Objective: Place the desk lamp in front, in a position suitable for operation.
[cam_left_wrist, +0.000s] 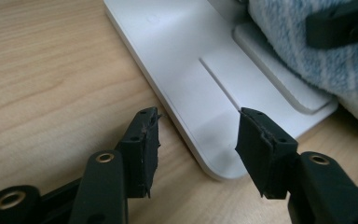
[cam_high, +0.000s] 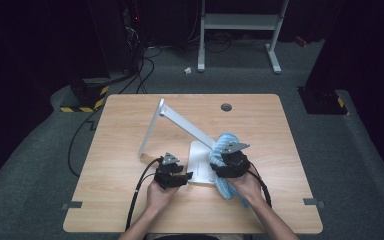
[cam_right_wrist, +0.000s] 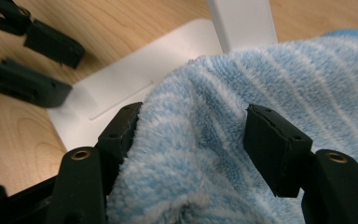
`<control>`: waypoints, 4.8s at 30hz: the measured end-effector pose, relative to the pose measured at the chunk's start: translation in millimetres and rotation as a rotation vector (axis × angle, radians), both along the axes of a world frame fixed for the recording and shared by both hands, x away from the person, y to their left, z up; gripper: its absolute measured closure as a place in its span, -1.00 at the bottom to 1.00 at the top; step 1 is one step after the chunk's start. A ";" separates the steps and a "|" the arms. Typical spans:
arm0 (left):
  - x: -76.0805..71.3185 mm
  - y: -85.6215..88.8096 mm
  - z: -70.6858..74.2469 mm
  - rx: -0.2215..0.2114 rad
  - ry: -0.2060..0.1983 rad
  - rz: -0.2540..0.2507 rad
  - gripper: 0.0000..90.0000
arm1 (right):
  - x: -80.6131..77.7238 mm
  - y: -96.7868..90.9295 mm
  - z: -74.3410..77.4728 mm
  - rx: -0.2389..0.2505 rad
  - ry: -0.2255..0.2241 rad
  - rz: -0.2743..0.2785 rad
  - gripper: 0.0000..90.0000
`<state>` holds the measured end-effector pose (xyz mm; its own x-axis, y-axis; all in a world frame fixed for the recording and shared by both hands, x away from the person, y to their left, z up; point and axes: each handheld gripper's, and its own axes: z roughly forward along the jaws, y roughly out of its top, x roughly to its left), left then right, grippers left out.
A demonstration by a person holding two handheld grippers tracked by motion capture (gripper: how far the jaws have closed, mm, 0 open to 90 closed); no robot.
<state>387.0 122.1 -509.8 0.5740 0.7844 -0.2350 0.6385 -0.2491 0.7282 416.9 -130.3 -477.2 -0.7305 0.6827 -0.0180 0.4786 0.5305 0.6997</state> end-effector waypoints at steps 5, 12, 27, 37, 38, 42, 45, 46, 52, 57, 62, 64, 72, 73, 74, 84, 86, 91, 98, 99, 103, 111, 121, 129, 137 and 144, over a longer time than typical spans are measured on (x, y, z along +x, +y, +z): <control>11.8 -1.7 -2.3 0.038 0.032 -0.003 0.13 | -0.9 12.1 -8.0 -0.041 0.022 0.021 0.45; 18.9 -1.9 -5.9 -0.028 0.068 0.003 0.09 | -15.1 36.2 -7.6 -0.046 0.011 0.133 0.53; 19.7 1.4 -5.7 -0.032 0.075 -0.012 0.15 | -11.0 32.8 -7.3 -0.037 0.024 0.105 0.57; 21.4 4.5 -7.4 -0.043 0.077 -0.020 0.13 | -11.4 29.8 -5.9 -0.055 0.021 0.131 0.61; 21.6 4.9 -7.3 -0.044 0.079 -0.020 0.13 | -8.3 19.6 -5.3 -0.056 0.027 0.091 0.61; 23.4 9.2 -6.6 -0.033 0.073 0.012 0.14 | -6.0 2.4 -5.3 -0.051 0.039 0.050 0.61; 26.7 11.1 -8.4 -0.061 0.079 0.034 0.16 | -13.0 12.4 -5.3 -0.075 0.011 0.079 0.61; 27.3 10.5 -8.8 -0.066 0.078 0.032 0.18 | -15.1 17.4 -4.9 -0.075 0.012 0.089 0.61; 29.6 10.1 -10.1 -0.079 0.085 0.032 0.19 | -30.4 58.5 -8.3 -0.082 0.006 0.231 0.60; 30.0 11.3 -10.2 -0.074 0.076 0.040 0.17 | -36.1 73.6 -11.1 -0.085 -0.005 0.304 0.60; 29.4 10.9 -10.1 -0.066 0.071 0.037 0.15 | -36.6 45.5 -9.2 -0.061 0.012 0.287 0.60; 29.1 10.1 -9.9 -0.065 0.069 0.034 0.15 | -37.5 28.6 -6.8 -0.059 -0.004 0.257 0.60; 28.6 9.8 -9.6 -0.062 0.068 0.036 0.15 | -39.3 9.5 -7.5 -0.043 -0.011 0.175 0.59; 28.5 9.9 -9.5 -0.058 0.069 0.034 0.15 | -41.7 21.5 -7.6 -0.045 -0.013 0.206 0.59; 28.3 9.5 -9.3 -0.060 0.070 0.037 0.15 | -42.7 32.9 -8.5 -0.048 -0.016 0.240 0.59; 28.2 9.4 -9.1 -0.052 0.064 0.033 0.16 | -25.4 54.7 -9.7 -0.052 -0.007 0.235 0.58; 28.4 9.5 -9.2 -0.052 0.065 0.031 0.17 | -18.8 39.5 -6.2 -0.043 -0.004 0.180 0.58; 28.4 9.6 -9.2 -0.054 0.066 0.032 0.17 | -1.2 -9.0 -5.8 -0.021 0.006 0.029 0.57; 27.9 7.3 -9.3 -0.070 0.062 0.032 0.22 | 1.9 -23.7 -19.8 -0.014 0.051 -0.013 0.56; 27.9 7.0 -9.3 -0.069 0.061 0.027 0.24 | 0.0 -20.9 -19.4 -0.023 0.041 -0.008 0.57; 29.9 3.5 -6.0 -0.038 0.061 0.010 0.24 | -11.0 -14.8 -19.5 0.001 0.062 0.038 0.59; 33.4 10.9 -3.5 -0.012 0.069 0.015 0.20 | -34.9 3.4 -17.1 -0.030 0.049 0.129 0.60; 31.9 9.5 -3.0 -0.001 0.057 0.011 0.20 | 44.5 -14.9 -11.2 0.019 0.112 -0.121 0.53; 32.8 9.3 -3.8 -0.004 0.051 0.011 0.19 | 27.3 -1.5 -12.5 -0.046 0.084 -0.031 0.57; 33.4 9.0 -4.3 -0.004 0.041 0.013 0.19 | -9.3 9.1 -10.1 -0.090 0.048 0.100 0.59; 17.0 9.9 5.5 0.038 0.009 0.029 0.03 | 22.5 -13.0 -3.4 -0.034 0.065 -0.059 0.56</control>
